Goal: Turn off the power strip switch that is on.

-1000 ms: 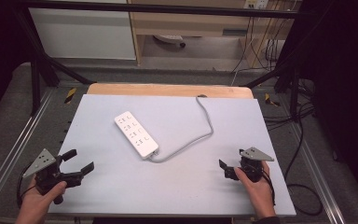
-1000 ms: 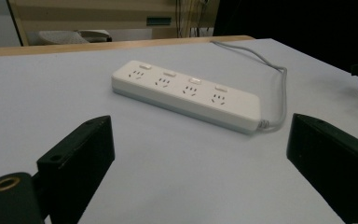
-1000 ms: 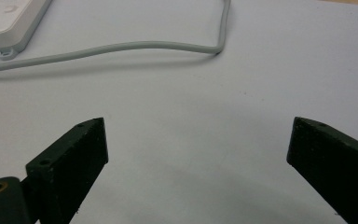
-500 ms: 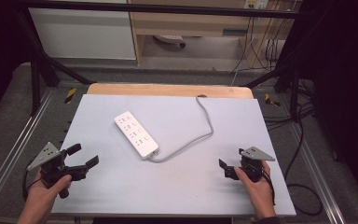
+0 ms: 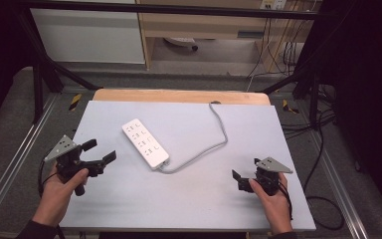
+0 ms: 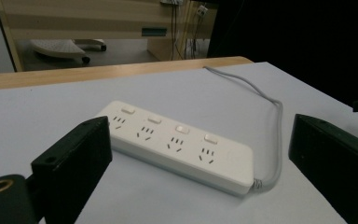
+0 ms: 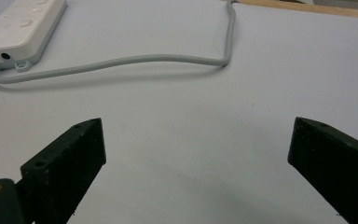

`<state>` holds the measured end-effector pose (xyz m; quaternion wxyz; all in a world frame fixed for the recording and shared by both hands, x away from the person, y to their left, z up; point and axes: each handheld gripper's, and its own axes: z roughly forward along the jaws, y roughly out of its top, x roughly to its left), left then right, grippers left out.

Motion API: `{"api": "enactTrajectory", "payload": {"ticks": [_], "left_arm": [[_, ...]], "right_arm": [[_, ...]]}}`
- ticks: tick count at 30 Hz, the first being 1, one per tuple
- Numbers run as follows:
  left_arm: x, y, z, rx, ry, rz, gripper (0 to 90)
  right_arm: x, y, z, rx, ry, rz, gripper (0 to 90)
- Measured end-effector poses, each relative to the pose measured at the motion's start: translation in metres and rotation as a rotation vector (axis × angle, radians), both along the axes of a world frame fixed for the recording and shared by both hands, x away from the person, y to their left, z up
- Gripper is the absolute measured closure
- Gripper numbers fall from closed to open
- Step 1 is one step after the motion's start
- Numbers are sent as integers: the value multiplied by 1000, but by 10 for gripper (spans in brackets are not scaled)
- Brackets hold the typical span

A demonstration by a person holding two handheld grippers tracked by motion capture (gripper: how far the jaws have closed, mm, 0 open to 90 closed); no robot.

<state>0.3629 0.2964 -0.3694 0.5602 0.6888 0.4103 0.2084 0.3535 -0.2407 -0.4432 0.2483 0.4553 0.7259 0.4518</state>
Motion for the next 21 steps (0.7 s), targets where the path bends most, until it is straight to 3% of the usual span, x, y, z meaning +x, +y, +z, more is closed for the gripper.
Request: {"api": "enactTrajectory", "payload": {"ticks": [21], "left_arm": [[45, -41, 1, 34, 28, -38, 65]], "right_arm": [[-1, 0, 2, 4, -9, 4, 43]]}}
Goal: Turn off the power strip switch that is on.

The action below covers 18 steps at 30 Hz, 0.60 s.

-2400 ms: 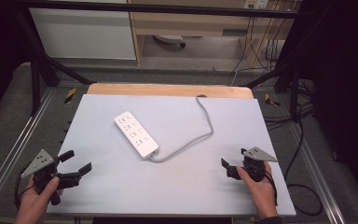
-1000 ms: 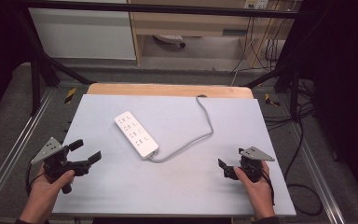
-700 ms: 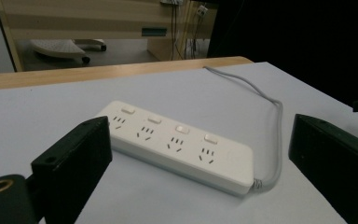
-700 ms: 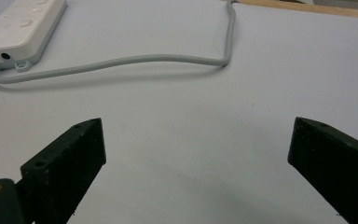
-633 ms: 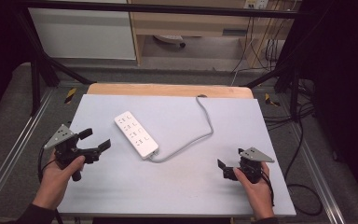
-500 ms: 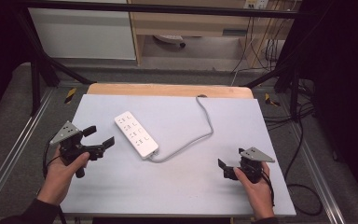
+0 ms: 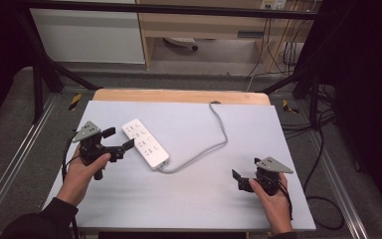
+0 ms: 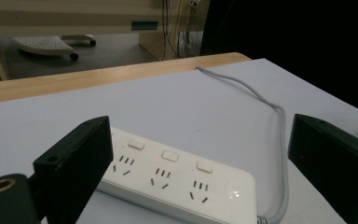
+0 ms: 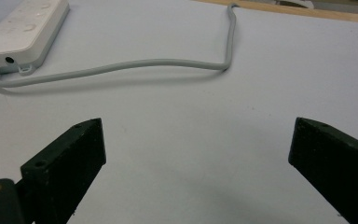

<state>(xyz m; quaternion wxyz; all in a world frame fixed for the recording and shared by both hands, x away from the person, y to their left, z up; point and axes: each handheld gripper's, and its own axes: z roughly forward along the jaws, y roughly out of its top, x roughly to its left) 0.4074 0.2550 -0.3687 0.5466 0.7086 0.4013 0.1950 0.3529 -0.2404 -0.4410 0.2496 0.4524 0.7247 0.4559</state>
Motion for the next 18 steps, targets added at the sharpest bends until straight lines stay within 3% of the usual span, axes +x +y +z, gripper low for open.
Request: {"api": "enactTrajectory", "payload": {"ticks": [14, 18], "left_arm": [[23, -18, -7, 31, 13, 11, 73], [29, -18, -9, 0, 26, 32, 83]], "right_arm": [[0, 2, 1, 0, -8, 13, 41], [0, 3, 1, 0, -6, 19, 41]]}}
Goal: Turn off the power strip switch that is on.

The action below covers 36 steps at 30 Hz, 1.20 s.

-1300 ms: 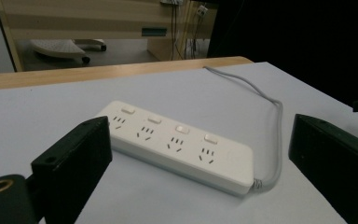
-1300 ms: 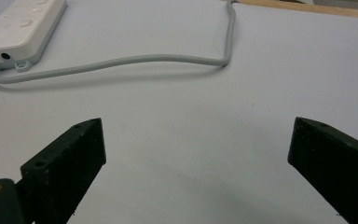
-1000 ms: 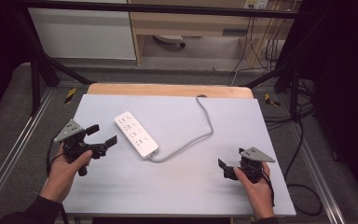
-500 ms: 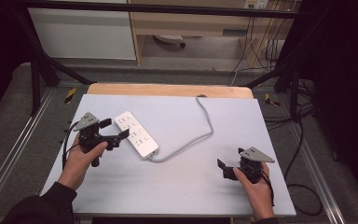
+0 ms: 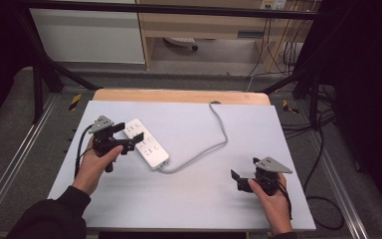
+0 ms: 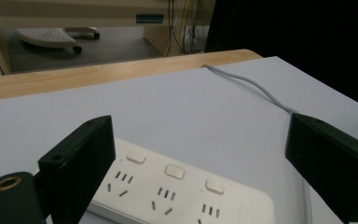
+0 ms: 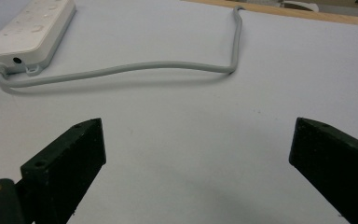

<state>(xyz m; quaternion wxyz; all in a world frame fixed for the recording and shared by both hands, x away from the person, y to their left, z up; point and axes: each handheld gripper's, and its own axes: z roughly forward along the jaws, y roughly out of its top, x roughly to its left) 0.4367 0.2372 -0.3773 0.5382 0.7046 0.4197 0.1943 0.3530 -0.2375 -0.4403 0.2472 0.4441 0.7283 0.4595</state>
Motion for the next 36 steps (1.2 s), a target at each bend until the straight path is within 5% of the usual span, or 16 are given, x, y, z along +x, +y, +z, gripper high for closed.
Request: {"api": "enactTrajectory", "payload": {"ticks": [22, 36], "left_arm": [[26, -12, -14, 63, 14, 13, 116], [34, -16, -25, 110, 39, 4, 322]], "right_arm": [[2, 1, -2, -14, 18, 6, 44], [2, 1, -3, -19, 24, 12, 45]]}}
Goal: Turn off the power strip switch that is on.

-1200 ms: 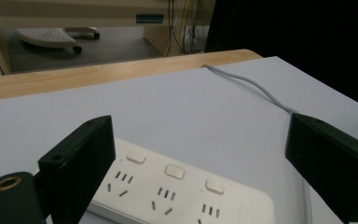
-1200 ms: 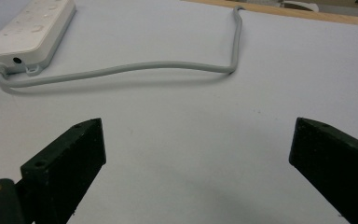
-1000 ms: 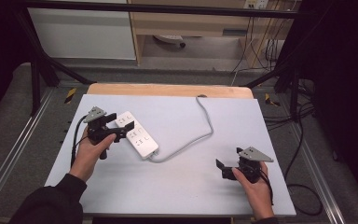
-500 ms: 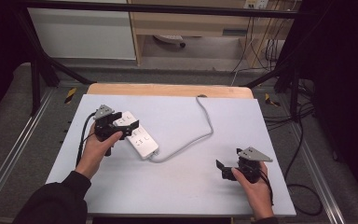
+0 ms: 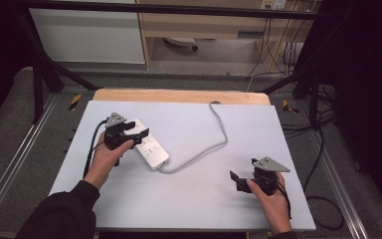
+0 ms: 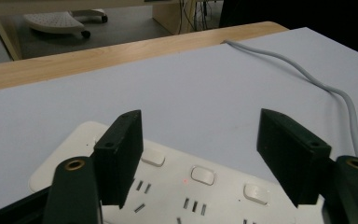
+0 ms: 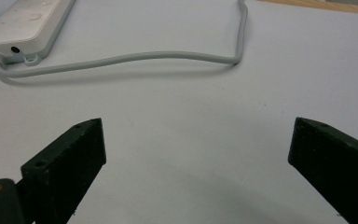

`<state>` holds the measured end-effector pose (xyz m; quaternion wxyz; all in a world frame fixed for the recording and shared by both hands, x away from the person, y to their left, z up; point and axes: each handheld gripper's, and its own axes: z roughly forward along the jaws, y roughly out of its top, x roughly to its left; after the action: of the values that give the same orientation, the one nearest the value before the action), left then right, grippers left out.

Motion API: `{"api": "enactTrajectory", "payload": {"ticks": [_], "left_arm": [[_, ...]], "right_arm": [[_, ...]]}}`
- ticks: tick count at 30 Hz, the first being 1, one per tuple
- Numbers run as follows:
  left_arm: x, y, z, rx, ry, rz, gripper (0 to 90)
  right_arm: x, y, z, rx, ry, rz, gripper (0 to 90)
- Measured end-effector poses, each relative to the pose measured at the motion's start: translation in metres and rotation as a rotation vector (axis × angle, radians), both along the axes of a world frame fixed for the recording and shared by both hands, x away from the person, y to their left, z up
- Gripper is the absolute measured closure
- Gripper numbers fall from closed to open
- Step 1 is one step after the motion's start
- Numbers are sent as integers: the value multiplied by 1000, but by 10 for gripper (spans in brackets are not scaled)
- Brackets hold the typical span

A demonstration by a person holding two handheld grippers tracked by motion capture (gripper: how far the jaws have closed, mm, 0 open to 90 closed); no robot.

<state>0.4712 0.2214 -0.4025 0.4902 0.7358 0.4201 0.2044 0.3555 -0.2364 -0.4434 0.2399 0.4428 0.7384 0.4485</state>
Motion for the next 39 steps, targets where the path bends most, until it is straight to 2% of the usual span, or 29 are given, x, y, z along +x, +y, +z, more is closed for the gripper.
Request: {"api": "enactTrajectory", "payload": {"ticks": [7, 13, 24, 28, 34, 39], "left_arm": [[4, 1, -5, 30, 17, 12, 456], [8, 3, -10, 26, 39, 10, 566], [11, 3, -15, 25, 42, 4, 737], [13, 4, -17, 30, 44, -5, 796], [16, 5, -21, 16, 48, -9, 876], [18, 4, -25, 21, 56, -24, 900]], "right_arm": [[0, 0, 0, 1, 5, 1, 45], [0, 0, 0, 2, 9, 1, 44], [1, 0, -1, 4, 11, 2, 44], [1, 0, -1, 4, 11, 1, 44], [1, 0, -1, 3, 13, 5, 44], [2, 1, -1, -1, 14, 6, 44]]}}
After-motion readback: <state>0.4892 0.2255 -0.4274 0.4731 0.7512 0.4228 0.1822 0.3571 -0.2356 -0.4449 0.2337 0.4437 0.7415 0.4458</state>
